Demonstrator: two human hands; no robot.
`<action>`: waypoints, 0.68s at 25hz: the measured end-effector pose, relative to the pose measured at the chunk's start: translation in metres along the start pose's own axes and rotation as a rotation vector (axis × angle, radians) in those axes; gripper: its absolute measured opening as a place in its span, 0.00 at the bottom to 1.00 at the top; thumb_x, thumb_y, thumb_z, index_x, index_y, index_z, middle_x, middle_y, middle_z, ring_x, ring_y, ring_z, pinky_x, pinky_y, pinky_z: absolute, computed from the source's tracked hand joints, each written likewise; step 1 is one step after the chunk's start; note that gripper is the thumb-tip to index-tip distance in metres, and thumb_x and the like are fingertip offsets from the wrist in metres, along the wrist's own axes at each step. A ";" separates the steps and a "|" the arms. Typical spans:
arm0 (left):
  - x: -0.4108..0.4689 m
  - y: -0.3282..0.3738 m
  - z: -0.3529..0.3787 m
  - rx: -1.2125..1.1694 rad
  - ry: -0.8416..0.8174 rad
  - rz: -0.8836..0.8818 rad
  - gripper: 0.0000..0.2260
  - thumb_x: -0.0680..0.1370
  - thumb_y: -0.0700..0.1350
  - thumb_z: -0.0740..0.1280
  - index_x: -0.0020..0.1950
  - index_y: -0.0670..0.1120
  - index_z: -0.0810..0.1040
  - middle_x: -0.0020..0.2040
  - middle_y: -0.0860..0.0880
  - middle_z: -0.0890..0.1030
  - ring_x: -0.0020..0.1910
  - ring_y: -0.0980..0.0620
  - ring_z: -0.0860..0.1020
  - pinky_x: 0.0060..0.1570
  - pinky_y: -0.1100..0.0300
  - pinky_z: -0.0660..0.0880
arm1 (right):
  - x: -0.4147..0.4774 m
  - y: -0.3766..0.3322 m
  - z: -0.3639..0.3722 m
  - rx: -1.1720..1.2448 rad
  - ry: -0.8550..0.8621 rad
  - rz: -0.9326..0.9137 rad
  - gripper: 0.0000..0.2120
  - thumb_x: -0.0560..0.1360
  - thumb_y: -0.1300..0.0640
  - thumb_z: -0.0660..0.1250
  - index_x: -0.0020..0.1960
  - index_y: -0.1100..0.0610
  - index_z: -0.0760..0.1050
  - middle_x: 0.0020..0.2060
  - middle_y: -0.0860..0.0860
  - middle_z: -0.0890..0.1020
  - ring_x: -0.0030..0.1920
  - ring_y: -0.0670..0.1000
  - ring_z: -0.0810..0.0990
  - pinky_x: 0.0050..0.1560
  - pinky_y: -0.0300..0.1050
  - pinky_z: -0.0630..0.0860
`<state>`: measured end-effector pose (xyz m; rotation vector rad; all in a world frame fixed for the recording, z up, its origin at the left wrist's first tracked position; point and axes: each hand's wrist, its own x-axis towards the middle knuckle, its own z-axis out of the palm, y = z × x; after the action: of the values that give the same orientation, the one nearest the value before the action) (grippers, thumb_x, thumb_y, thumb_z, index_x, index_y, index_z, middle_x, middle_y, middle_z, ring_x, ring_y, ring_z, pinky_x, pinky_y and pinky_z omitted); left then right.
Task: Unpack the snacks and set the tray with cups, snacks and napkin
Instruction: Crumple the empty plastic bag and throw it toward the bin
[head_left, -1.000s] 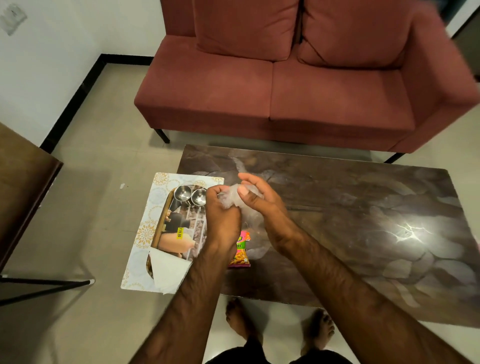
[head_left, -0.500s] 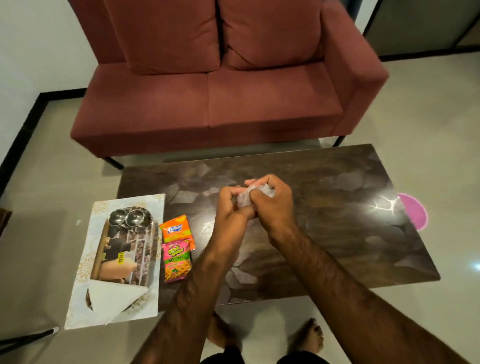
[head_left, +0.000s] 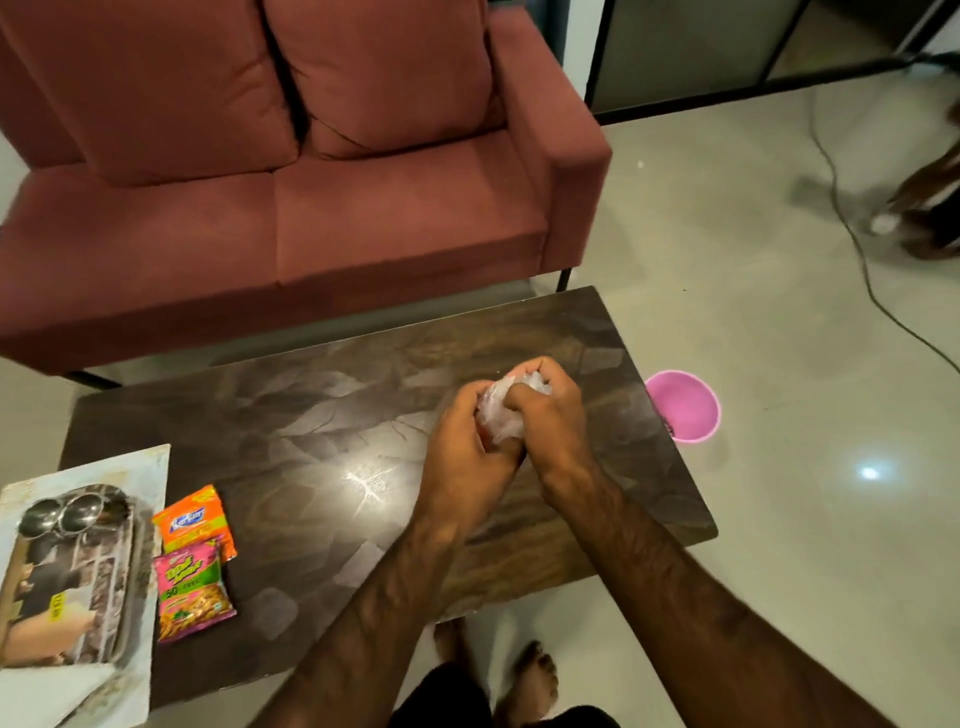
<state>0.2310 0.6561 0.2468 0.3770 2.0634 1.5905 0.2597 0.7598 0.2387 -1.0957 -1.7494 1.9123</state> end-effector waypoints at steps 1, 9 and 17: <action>0.010 0.002 0.010 -0.035 0.007 -0.024 0.20 0.71 0.35 0.73 0.58 0.54 0.77 0.49 0.53 0.84 0.45 0.51 0.85 0.38 0.52 0.84 | 0.006 -0.002 -0.011 0.027 -0.033 0.009 0.09 0.70 0.60 0.67 0.50 0.60 0.77 0.38 0.48 0.81 0.33 0.39 0.82 0.31 0.38 0.79; 0.079 0.017 0.062 0.020 -0.050 -0.003 0.18 0.69 0.32 0.67 0.49 0.54 0.80 0.42 0.56 0.83 0.39 0.51 0.84 0.31 0.51 0.83 | 0.065 -0.005 -0.076 0.165 -0.197 0.139 0.19 0.69 0.59 0.65 0.59 0.49 0.78 0.57 0.54 0.82 0.53 0.53 0.83 0.41 0.45 0.85; 0.125 0.025 0.133 -0.033 -0.069 -0.140 0.16 0.69 0.26 0.66 0.48 0.44 0.81 0.44 0.40 0.85 0.38 0.38 0.85 0.30 0.51 0.81 | 0.118 0.014 -0.149 0.038 -0.052 0.102 0.20 0.73 0.73 0.74 0.54 0.49 0.86 0.54 0.53 0.89 0.57 0.55 0.89 0.49 0.50 0.89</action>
<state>0.1971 0.8347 0.2183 0.2664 1.9642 1.5059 0.2929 0.9428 0.1956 -1.1526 -1.7070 2.0430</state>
